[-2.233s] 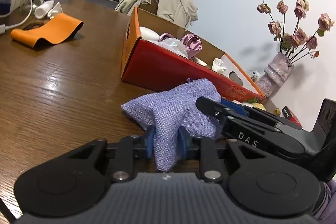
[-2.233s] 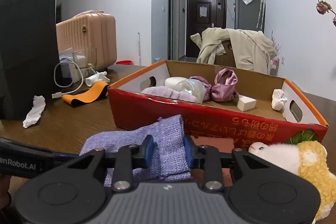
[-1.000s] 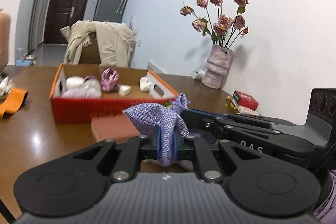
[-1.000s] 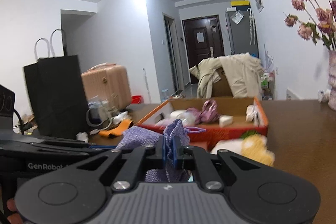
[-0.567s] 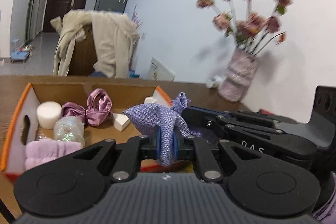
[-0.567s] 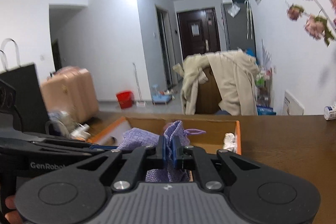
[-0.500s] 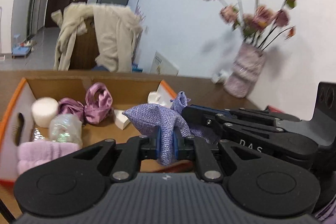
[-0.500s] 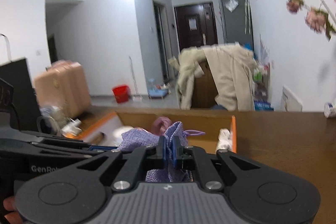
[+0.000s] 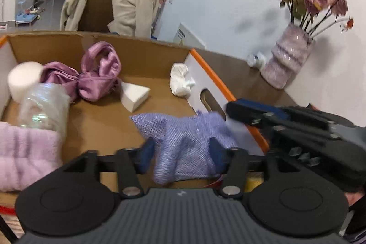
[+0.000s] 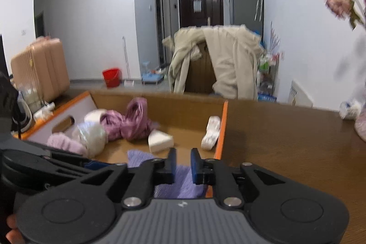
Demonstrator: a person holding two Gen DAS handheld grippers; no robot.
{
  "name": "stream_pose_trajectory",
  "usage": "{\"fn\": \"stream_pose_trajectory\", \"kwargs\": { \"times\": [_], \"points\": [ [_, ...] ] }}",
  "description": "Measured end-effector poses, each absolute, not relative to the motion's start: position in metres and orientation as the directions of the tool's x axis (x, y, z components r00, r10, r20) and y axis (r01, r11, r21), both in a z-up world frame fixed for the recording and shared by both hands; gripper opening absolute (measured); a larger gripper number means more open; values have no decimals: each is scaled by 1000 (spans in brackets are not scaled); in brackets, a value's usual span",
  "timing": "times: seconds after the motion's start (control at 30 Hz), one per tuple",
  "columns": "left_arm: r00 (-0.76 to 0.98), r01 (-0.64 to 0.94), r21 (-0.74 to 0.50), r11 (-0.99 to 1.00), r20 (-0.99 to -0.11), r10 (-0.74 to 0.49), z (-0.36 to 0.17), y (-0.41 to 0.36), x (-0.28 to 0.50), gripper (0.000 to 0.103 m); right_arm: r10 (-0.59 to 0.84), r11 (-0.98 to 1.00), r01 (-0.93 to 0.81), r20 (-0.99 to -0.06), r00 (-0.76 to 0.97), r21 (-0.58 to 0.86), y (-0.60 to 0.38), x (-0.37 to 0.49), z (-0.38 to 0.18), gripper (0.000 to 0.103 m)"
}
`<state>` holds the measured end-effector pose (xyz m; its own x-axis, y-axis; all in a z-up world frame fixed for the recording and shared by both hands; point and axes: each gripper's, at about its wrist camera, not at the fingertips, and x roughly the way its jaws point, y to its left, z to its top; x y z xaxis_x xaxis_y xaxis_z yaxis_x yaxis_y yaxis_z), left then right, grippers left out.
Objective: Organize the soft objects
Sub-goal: 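Carry the purple pouch over the box and open both grippers, then move both grippers back toward the pink rectangular sponge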
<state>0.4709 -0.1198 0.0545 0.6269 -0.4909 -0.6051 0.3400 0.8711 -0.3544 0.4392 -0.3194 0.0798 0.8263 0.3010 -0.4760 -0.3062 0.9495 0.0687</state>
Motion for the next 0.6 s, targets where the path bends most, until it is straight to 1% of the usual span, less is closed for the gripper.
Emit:
{"fn": "stream_pose_trajectory", "kwargs": {
  "times": [0.03, 0.07, 0.13, 0.17, 0.2, 0.27, 0.33, 0.4, 0.47, 0.53, 0.6],
  "points": [
    [636, 342, -343, 875, -601, -484, 60, -115, 465, 59, 306, 949, -308, -454, 837, 73, -323, 434, 88, 23],
    [642, 344, -337, 877, -596, -481, 66, -112, 460, 59, 308, 949, -307, -433, 847, 75, -325, 427, 96, 25],
    [650, 361, -334, 871, -580, -491, 80, -105, 445, 62, 304, 951, -300, -395, 867, 74, -331, 410, 112, 25],
    [657, 375, -323, 869, -568, -495, 90, -101, 435, 63, 301, 952, -297, -376, 876, 70, -333, 400, 121, 27],
    [674, 391, -302, 870, -550, -494, 101, -98, 421, 65, 296, 954, -294, -363, 883, 64, -335, 391, 128, 29],
    [714, 403, -258, 878, -511, -478, 119, -92, 396, 67, 288, 956, -290, -334, 897, 47, -337, 369, 144, 38],
    [761, 397, -219, 891, -464, -453, 138, -81, 367, 71, 280, 958, -287, -309, 909, 22, -337, 344, 158, 41],
    [800, 391, -188, 901, -415, -434, 153, -68, 335, 72, 276, 957, -290, -292, 916, -6, -334, 318, 166, 42],
    [832, 385, -148, 911, -371, -412, 161, -56, 304, 76, 273, 956, -291, -280, 920, -23, -330, 291, 168, 47],
    [857, 379, -94, 920, -338, -388, 163, -45, 273, 81, 261, 959, -281, -286, 922, -31, -322, 266, 164, 50],
    [867, 384, -51, 922, -321, -380, 160, -35, 247, 82, 248, 963, -269, -302, 921, -29, -314, 244, 159, 51]
  ]
}}
